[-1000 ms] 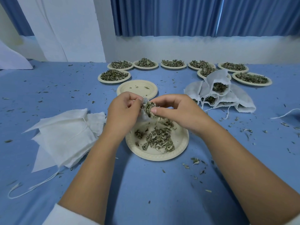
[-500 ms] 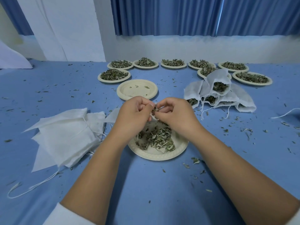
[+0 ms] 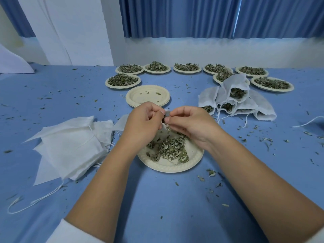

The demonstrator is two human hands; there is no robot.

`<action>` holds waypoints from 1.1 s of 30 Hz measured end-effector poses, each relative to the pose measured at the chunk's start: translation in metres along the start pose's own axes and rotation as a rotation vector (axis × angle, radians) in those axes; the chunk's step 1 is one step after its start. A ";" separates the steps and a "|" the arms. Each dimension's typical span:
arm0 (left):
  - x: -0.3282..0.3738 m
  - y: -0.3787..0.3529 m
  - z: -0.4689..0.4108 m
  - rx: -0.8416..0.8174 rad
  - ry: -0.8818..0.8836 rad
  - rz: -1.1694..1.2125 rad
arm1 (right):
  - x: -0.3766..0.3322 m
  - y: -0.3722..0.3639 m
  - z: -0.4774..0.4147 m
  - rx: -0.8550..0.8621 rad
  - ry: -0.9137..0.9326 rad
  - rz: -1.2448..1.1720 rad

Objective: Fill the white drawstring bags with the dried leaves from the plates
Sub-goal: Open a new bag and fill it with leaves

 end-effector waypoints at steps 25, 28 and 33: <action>0.010 -0.014 0.007 -0.055 -0.119 -0.115 | 0.002 -0.006 -0.008 0.137 0.097 0.460; 0.004 -0.002 0.003 0.078 -0.106 -0.151 | -0.002 -0.008 -0.007 -0.017 0.029 0.341; -0.002 0.009 -0.002 0.173 -0.067 -0.105 | -0.005 0.003 -0.004 -0.038 -0.104 0.336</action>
Point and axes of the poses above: each hand's wrist, its own z-axis away from the middle knuckle, its own y-axis out of the back of the hand, x = y × z, the point moved 5 cm from there along -z, towards the middle knuckle, and after that the axes turned 5 degrees about -y, right-handed, at the moved point
